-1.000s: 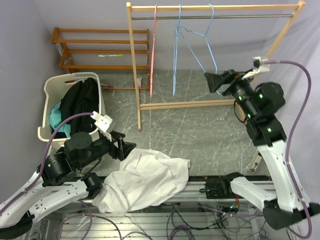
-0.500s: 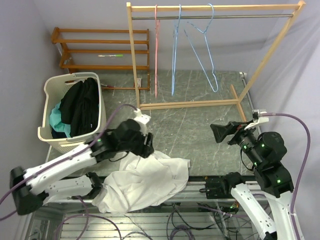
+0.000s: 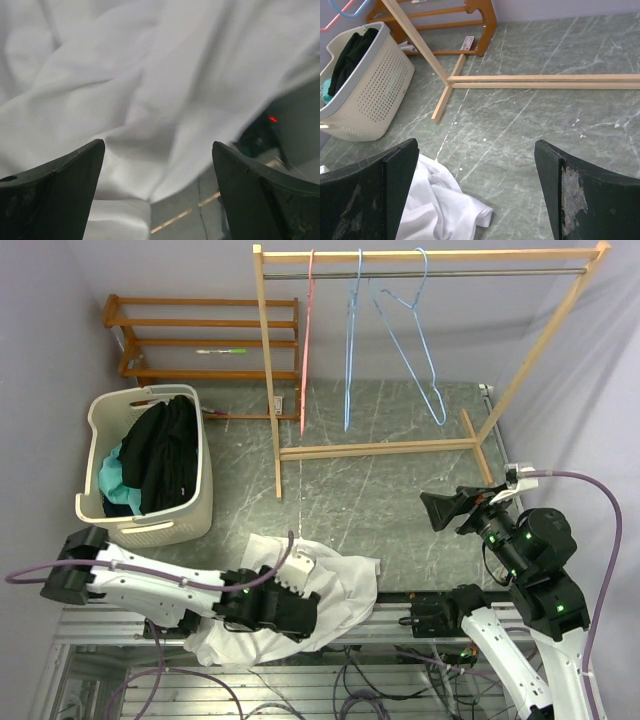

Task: Remove the t-shirt from the hanger

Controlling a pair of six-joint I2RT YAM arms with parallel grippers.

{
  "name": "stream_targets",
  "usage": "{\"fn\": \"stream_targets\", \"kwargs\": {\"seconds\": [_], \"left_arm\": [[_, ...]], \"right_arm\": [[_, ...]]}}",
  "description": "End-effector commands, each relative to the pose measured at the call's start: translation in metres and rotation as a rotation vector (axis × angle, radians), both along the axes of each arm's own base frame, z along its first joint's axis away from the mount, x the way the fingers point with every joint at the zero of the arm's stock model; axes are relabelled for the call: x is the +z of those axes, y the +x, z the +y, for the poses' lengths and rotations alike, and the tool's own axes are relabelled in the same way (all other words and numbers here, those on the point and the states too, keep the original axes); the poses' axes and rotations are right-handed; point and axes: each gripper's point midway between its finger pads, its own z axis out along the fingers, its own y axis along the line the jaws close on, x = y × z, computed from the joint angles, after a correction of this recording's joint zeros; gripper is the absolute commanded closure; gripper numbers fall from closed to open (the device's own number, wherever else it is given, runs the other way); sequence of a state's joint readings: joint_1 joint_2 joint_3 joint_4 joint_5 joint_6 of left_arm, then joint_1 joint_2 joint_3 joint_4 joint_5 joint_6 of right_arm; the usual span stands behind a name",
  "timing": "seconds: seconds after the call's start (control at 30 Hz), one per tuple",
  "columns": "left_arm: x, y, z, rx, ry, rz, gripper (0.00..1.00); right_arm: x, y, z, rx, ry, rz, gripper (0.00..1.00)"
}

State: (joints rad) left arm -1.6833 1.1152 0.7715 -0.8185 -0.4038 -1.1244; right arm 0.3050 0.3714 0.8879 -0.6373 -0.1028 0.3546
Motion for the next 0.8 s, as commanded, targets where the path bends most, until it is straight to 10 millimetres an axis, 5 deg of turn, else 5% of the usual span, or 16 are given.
{"fn": "stream_targets", "kwargs": {"seconds": [0.0, 0.13, 0.37, 0.53, 0.77], "left_arm": [[-0.01, 0.028, 0.045, 0.285, 0.174, -0.161, 0.01], [-0.011, 0.042, 0.054, 0.372, 0.21, -0.242, 0.01], [-0.025, 0.048, 0.059, 0.367, 0.031, -0.211, 0.01], [-0.032, 0.041, 0.039, 0.271, -0.194, -0.113, 0.01], [-0.072, 0.038, 0.035, 0.196, 0.074, -0.12, 0.0]], "right_arm": [[0.002, -0.005, 0.006, 0.045, -0.008, -0.025, 0.0], [0.002, -0.006, 0.01, 0.072, -0.01, -0.025, 0.0], [0.002, -0.007, 0.011, 0.081, -0.011, -0.029, 0.0], [0.0, -0.005, 0.013, 0.086, -0.014, -0.014, 0.0], [-0.003, -0.002, 0.014, 0.087, -0.017, 0.0, 0.0]]}}
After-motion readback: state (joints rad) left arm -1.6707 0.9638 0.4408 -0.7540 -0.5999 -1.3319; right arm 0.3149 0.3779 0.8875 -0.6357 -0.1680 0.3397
